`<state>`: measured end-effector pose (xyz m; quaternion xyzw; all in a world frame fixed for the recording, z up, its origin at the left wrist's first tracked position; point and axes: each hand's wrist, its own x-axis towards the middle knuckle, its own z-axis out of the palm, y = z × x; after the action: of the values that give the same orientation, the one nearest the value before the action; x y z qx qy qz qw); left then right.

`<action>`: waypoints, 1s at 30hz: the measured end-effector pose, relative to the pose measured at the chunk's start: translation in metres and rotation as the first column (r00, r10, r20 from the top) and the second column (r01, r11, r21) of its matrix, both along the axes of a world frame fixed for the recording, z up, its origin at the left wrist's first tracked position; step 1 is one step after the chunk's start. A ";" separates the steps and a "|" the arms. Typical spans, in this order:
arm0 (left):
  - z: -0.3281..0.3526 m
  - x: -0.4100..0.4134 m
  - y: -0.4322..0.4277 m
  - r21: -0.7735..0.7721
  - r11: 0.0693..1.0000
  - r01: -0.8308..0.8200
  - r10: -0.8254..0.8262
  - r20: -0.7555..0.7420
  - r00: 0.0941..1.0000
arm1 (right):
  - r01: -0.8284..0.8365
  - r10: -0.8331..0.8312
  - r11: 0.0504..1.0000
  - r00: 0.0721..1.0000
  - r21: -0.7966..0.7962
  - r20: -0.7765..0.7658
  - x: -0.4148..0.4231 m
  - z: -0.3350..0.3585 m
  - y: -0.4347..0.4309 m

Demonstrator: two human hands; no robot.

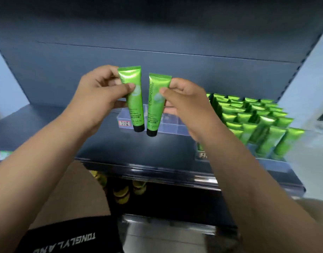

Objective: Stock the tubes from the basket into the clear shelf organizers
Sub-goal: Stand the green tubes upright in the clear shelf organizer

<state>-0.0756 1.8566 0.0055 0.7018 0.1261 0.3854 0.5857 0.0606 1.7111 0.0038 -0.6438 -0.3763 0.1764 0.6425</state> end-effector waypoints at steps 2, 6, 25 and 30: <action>0.001 0.022 -0.019 0.015 0.997 0.072 -0.072 -0.014 0.997 | 0.069 -0.067 0.997 0.994 -0.017 0.083 0.014 0.002 -0.032; 0.000 0.059 -0.057 -0.002 0.983 0.181 -0.181 -0.027 0.983 | 0.149 -0.148 0.989 0.976 0.009 0.157 0.036 0.003 -0.094; -0.016 0.209 -0.204 0.101 0.936 0.337 -0.316 -0.182 0.931 | 0.535 -0.545 0.834 0.837 0.137 0.047 0.138 -0.042 -0.261; -0.027 0.236 -0.212 0.280 0.917 0.284 -0.231 -0.208 0.950 | 0.585 -0.601 0.799 0.786 0.138 0.147 0.159 -0.051 -0.263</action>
<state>0.1607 1.6447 -0.0211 0.8249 0.0206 0.2579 0.5026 0.2200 1.4479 -0.0469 -0.7147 -0.2198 -0.1105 0.6547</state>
